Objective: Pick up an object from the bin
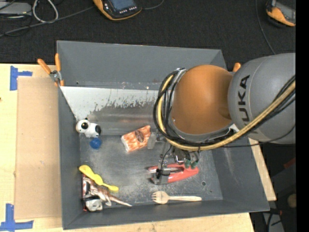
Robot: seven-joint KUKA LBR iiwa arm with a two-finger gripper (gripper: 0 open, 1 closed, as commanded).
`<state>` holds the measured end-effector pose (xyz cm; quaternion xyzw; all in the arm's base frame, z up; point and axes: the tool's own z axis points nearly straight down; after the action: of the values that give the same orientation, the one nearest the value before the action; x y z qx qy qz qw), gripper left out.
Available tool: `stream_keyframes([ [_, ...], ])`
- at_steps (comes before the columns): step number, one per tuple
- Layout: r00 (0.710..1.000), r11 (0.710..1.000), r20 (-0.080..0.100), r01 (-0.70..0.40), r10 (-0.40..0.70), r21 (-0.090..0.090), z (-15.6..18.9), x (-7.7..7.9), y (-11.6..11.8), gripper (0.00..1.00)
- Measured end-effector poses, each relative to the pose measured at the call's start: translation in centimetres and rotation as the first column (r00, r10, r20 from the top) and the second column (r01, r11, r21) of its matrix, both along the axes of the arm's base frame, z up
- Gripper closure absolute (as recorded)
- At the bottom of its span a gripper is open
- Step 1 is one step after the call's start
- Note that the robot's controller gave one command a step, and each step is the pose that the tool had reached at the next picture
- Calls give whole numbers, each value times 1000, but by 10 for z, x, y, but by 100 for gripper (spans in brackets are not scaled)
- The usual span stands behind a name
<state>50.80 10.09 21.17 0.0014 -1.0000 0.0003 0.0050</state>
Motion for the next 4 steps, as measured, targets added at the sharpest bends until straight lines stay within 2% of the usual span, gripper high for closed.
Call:
stream_keyframes([
  [1, 1000, 1000, 8, 3, -3, 1, 4, 2, -1, 0],
  [2, 993, 993, 9, -118, 118, 2, -44, -8, -42, 0],
  [3, 989, 989, 9, -149, 149, 4, -94, -36, -35, 0],
  [4, 938, 938, 17, -346, 346, 1, -126, 2, -82, 0],
])
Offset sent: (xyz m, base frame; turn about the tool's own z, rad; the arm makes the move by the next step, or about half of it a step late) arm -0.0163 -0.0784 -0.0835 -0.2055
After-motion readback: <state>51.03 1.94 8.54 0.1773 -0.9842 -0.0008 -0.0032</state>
